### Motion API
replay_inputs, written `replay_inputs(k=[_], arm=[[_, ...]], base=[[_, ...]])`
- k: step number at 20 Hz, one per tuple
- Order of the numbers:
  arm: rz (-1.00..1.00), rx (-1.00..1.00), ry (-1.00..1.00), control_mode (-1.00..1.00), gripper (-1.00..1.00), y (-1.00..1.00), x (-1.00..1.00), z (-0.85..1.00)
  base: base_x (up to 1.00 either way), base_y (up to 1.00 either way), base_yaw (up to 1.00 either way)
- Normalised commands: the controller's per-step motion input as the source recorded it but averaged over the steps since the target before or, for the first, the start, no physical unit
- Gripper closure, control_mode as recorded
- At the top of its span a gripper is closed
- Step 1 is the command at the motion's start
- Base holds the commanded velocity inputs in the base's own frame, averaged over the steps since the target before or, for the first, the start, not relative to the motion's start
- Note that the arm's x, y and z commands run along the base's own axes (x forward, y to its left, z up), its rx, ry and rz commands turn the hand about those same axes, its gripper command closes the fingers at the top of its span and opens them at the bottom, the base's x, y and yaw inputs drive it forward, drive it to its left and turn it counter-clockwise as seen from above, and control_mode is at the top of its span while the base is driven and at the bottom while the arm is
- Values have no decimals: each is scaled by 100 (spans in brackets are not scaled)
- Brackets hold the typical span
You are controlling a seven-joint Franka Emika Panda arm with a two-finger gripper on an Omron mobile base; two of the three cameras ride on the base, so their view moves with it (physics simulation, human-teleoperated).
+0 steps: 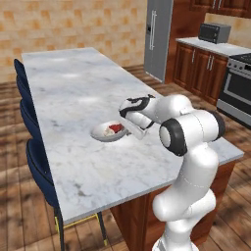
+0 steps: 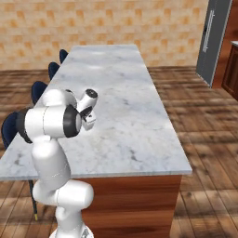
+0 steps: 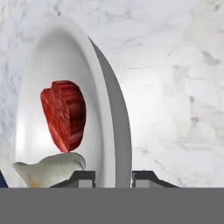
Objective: The microwave is finished heating the steak and garlic. Take the bowl containing the food and place it on the dining counter.
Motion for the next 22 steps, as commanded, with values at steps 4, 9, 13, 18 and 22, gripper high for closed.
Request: replay_inputs(k=[4,9,13,18,22], arm=[[-3,-10,0,-100,100,34,54,-43],[-1,-16,0,-100,100,17,34,-56],[-1,-5,1,-100,-100,8,2,1],[-4,2,1,-100,-100,-43,-71,76],[-5,7,0,-100,-100,-70,-98,97]], base=[[0,0,0],[0,0,0],[0,0,0],[0,0,0],[0,0,0]])
